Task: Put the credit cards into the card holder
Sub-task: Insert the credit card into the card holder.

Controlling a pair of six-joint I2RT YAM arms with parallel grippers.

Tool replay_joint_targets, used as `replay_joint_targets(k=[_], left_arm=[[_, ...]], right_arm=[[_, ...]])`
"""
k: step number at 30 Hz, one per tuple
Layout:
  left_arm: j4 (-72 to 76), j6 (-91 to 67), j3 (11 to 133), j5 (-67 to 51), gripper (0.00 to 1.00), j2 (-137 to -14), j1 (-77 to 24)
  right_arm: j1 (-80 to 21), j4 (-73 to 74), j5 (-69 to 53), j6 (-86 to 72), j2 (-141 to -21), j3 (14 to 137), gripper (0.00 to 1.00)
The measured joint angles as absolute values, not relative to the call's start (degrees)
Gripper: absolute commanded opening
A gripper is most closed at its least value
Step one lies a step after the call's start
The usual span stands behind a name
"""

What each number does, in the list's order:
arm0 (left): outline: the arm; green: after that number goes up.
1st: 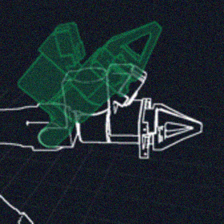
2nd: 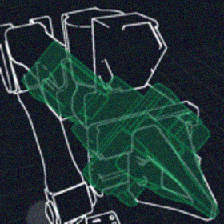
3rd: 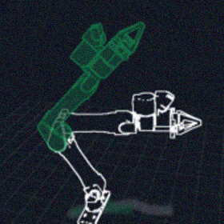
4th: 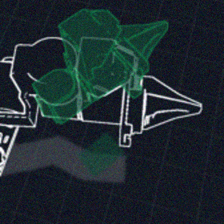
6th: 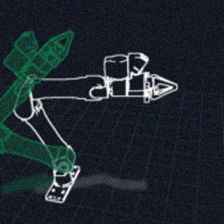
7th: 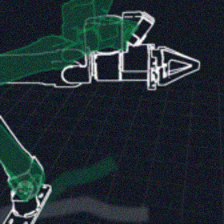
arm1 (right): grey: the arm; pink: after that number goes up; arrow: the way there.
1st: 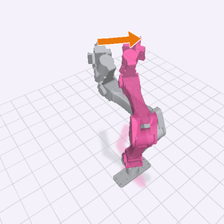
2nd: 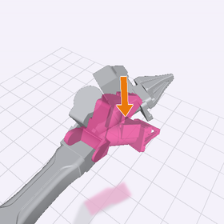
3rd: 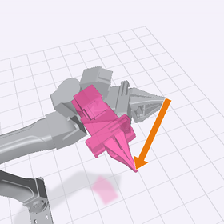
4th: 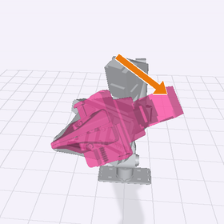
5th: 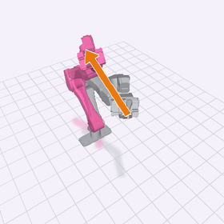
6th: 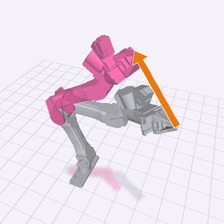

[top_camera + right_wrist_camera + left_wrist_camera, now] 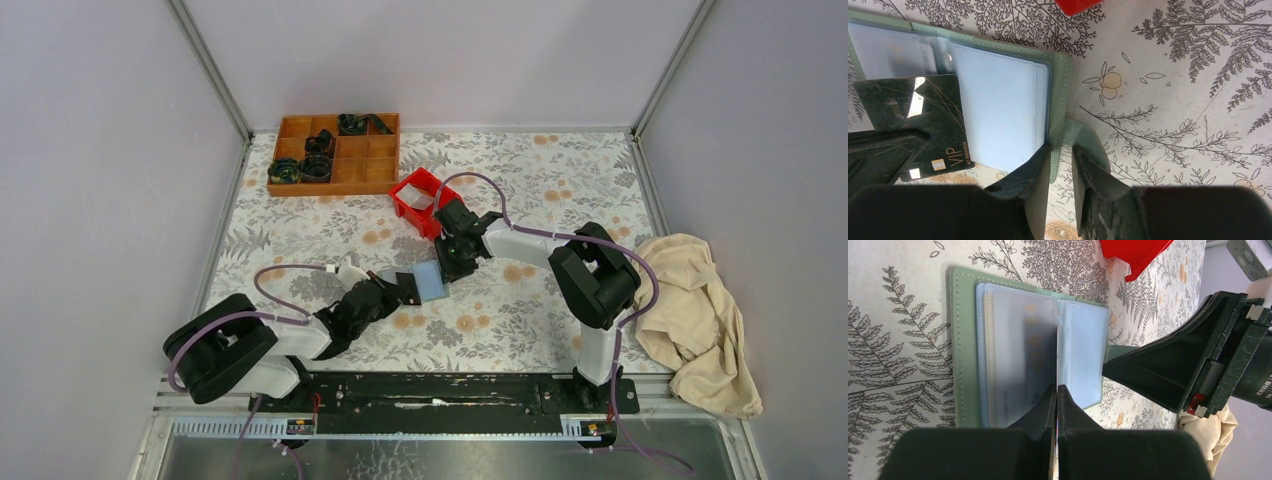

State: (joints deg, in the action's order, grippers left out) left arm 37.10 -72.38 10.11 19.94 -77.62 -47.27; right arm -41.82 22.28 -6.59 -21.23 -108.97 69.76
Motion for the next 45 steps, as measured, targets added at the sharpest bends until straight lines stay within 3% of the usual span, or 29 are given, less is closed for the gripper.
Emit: replay_joint_targets(k=[45], left_arm=[[46.1, -70.6, 7.7, 18.6, 0.00, -80.3, -47.2]], right_arm=[[-41.8, 23.1, -6.7, -20.8, -109.0, 69.9, 0.30]])
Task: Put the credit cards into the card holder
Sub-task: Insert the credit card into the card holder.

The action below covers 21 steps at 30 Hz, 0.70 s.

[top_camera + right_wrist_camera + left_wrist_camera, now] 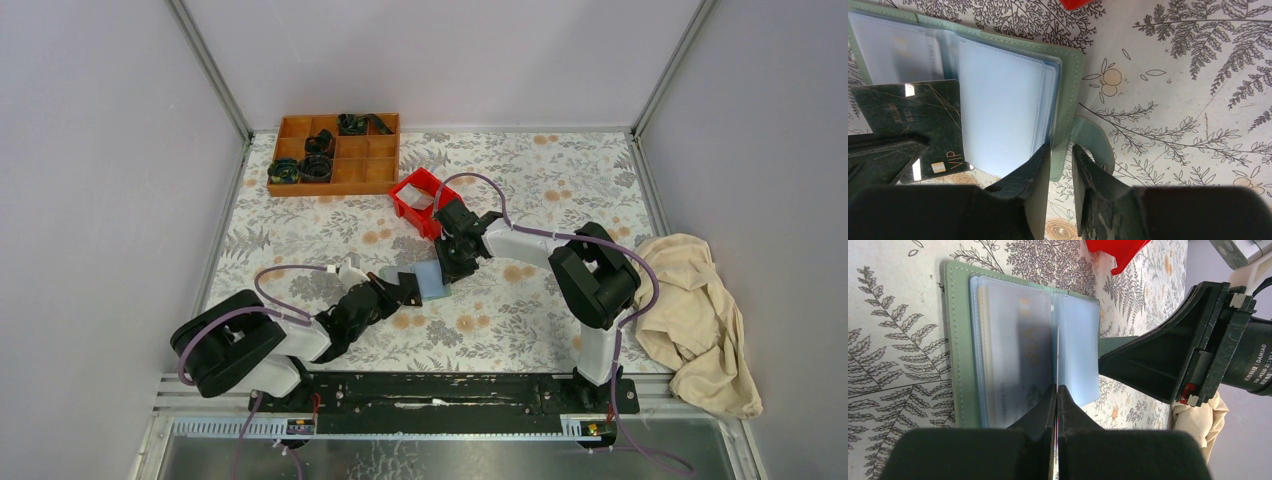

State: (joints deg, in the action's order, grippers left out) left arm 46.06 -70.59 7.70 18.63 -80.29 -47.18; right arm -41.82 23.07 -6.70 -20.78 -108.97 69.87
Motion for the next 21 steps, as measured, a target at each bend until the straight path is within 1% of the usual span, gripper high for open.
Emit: replay_joint_targets(k=[12, 21], left_arm=[[49.2, -69.2, 7.7, 14.9, 0.00, -82.0, -43.0], [52.1, -68.6, 7.7, 12.2, 0.00, -84.3, -41.7]], right_arm=[[-41.8, 23.1, -6.7, -20.8, -109.0, 69.9, 0.30], [-41.8, 23.1, -6.7, -20.8, -109.0, 69.9, 0.30]])
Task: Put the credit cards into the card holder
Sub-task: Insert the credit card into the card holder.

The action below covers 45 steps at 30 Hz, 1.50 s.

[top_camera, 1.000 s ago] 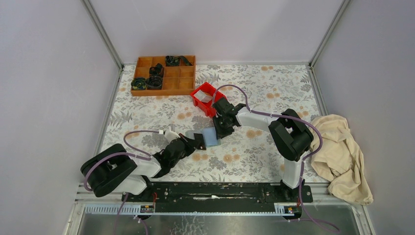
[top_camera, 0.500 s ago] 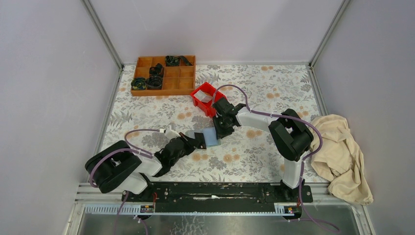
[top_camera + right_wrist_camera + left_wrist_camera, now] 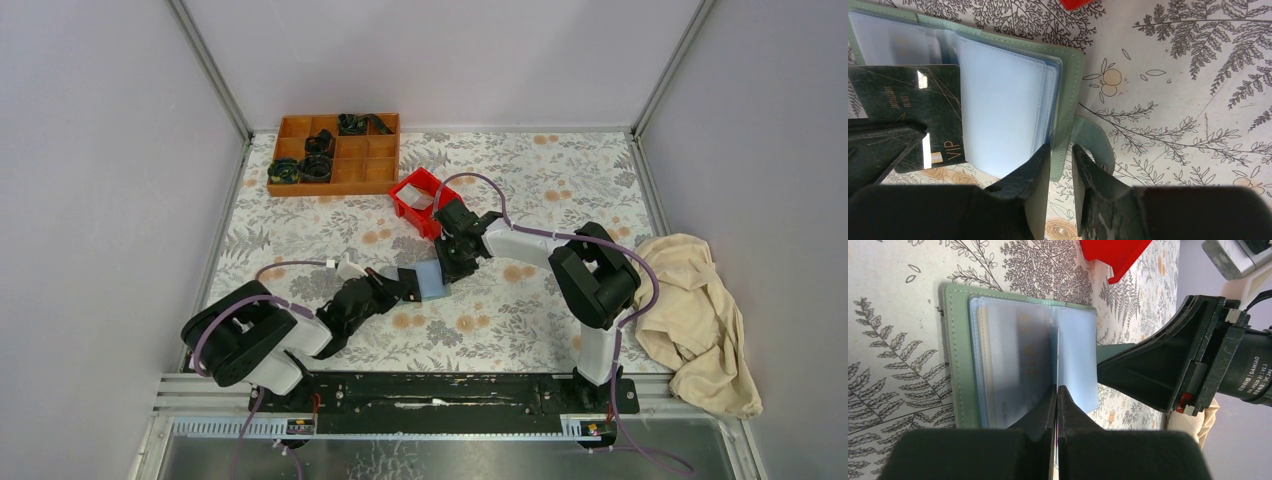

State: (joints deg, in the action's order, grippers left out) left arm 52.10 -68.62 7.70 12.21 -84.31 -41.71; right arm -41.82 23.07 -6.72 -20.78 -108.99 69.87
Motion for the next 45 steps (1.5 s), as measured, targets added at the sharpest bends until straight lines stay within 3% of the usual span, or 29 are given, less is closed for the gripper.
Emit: replay_joint_targets(k=[45], left_arm=[[69.6, -75.8, 4.7, 8.8, 0.00, -95.7, -38.5]], right_arm=[[-41.8, 23.7, -6.7, -20.4, -109.3, 70.4, 0.30]])
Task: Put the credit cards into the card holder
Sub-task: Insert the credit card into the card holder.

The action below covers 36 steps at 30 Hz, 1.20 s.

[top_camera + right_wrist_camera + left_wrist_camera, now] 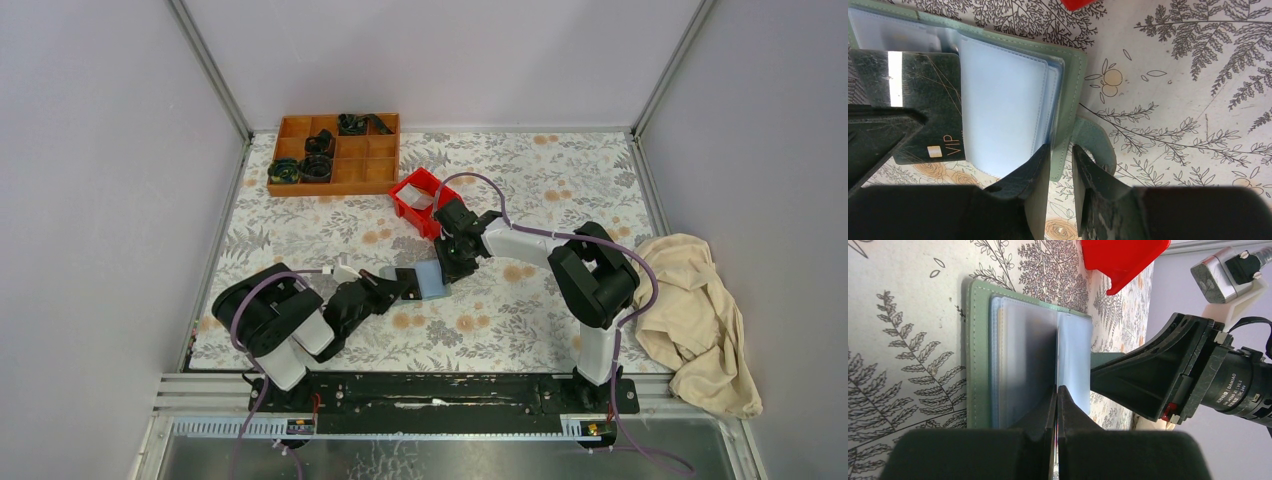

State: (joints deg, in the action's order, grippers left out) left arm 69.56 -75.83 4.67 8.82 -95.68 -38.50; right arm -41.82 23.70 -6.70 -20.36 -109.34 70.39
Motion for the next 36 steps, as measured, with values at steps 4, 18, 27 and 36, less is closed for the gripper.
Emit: replay_joint_targets(k=[4, 18, 27, 36], left_arm=[[70.7, -76.4, 4.6, 8.3, 0.00, -96.1, -38.1], [72.7, -77.1, 4.6, 6.4, 0.00, -96.6, -37.8], [74.9, -77.9, 4.4, 6.1, 0.00, -98.2, -37.7], [78.1, -79.0, 3.9, 5.2, 0.00, -101.1, -37.5]], right_arm=[[-41.8, 23.7, -6.7, -20.4, -109.4, 70.4, 0.30], [-41.8, 23.7, -6.7, -20.4, -109.4, 70.4, 0.30], [-41.8, 23.7, -6.7, -20.4, -109.4, 70.4, 0.30], [-41.8, 23.7, -6.7, -20.4, -109.4, 70.4, 0.30]])
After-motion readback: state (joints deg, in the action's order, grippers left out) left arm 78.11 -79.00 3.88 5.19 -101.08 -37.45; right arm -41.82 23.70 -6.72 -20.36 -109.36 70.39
